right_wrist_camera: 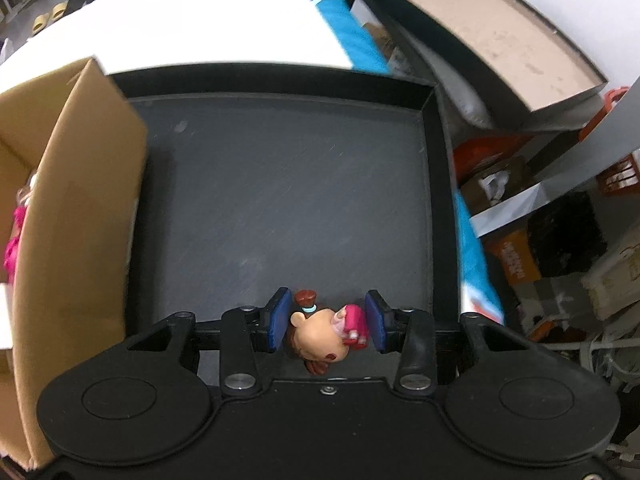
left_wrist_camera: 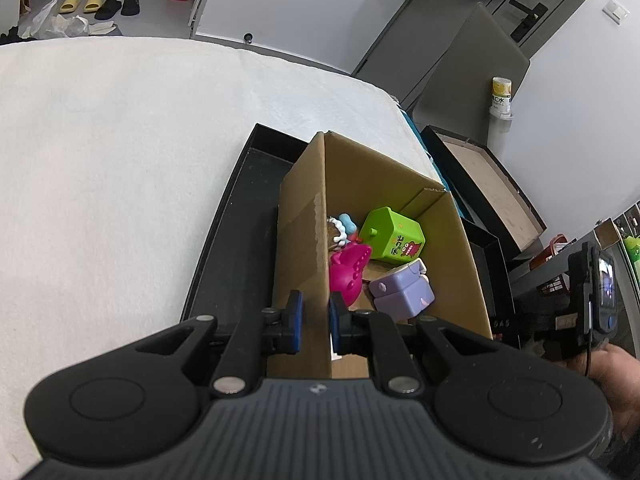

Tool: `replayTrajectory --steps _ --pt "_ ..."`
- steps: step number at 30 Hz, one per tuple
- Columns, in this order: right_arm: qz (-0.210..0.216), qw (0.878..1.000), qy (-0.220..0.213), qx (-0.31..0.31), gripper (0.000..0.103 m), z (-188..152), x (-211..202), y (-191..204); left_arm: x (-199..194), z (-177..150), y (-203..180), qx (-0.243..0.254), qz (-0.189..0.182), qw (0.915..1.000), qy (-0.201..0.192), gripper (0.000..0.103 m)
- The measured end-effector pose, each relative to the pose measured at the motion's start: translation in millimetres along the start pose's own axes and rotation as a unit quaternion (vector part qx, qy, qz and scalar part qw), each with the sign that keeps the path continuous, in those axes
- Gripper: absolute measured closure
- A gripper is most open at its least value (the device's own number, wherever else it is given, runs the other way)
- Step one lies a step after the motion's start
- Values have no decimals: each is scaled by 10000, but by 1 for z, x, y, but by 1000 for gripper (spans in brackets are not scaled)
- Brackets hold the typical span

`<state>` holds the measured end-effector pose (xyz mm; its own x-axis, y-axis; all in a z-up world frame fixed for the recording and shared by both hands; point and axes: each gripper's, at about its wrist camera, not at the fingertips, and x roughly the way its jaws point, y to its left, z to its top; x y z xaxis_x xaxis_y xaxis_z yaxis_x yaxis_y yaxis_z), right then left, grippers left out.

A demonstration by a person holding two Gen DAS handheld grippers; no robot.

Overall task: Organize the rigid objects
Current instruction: 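Lift the doll figure with the right gripper and carry it over the box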

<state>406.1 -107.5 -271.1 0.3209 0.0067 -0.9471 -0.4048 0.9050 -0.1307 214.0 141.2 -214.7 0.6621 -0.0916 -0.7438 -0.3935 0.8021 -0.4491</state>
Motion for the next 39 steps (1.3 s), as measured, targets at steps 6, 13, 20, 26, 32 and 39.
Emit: replayTrajectory --steps 6,13,20,26,32,39 --pt "21 9999 -57 -84 66 -7 -10 11 0 -1 0 -8 -15 10000 -2 90" --pt "40 9996 -245 -141 66 -8 -40 9 -1 -1 1 -22 -34 10000 6 90" --pt "169 9986 -480 -107 66 -9 -76 13 -3 0 -1 7 -64 10000 -26 92" --pt "408 9970 -655 -76 66 -8 -105 26 -4 -1 0 27 -75 10000 -43 92" --pt "460 9950 -835 -298 66 -6 -131 44 -4 -1 2 16 -97 9999 -41 93" --pt "429 9935 -929 -491 66 -2 -148 55 -5 -1 3 2 -127 9999 -39 93"
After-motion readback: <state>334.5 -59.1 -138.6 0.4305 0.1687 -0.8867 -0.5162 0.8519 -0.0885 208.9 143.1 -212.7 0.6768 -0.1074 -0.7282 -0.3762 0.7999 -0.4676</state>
